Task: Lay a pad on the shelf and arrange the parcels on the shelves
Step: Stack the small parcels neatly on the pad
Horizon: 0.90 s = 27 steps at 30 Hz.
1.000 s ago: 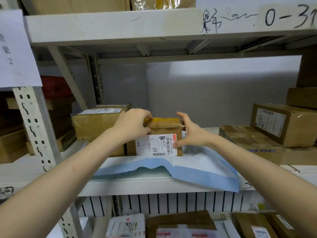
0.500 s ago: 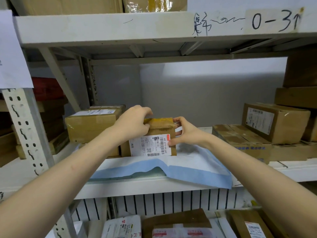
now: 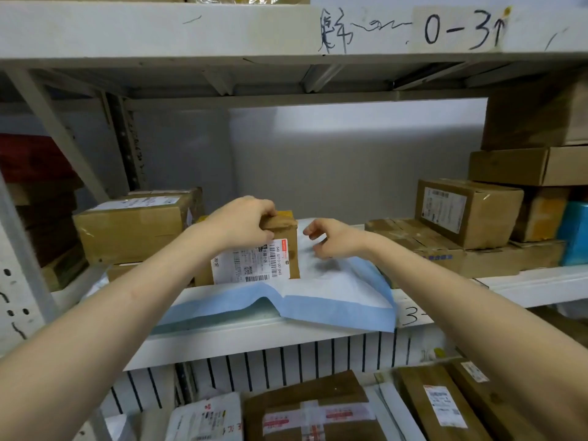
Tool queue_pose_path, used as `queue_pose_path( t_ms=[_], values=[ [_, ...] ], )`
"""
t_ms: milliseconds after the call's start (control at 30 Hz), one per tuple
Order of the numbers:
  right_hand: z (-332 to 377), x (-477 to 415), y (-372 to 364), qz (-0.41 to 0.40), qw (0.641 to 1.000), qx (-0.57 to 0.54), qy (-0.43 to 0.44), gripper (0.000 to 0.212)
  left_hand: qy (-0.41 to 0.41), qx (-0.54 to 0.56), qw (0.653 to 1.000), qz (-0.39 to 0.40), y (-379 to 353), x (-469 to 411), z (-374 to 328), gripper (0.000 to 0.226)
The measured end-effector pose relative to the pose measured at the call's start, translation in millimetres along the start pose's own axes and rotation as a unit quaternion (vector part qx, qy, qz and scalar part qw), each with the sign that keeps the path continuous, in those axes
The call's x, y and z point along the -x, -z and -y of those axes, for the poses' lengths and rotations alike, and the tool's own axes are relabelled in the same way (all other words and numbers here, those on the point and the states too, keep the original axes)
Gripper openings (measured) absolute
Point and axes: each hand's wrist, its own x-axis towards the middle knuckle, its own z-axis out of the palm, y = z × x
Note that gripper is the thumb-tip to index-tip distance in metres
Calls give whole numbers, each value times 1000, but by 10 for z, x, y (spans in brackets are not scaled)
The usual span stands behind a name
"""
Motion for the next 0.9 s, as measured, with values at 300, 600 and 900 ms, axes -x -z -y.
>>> queue_pose_path(
  t_ms=[300, 600, 900],
  values=[
    [-194, 342, 254, -155, 975, 161, 9, 30, -120, 24, 978, -168, -154, -96, -694, 30],
    [-948, 825, 1187, -423, 863, 256, -104, 47, -102, 112, 982, -116, -362, -588, -1460, 21],
    [-1679, 1028, 1590, -418, 832, 294, -218, 91, -26, 151, 987, -41, -801, -1115, -2107, 24]
  ],
)
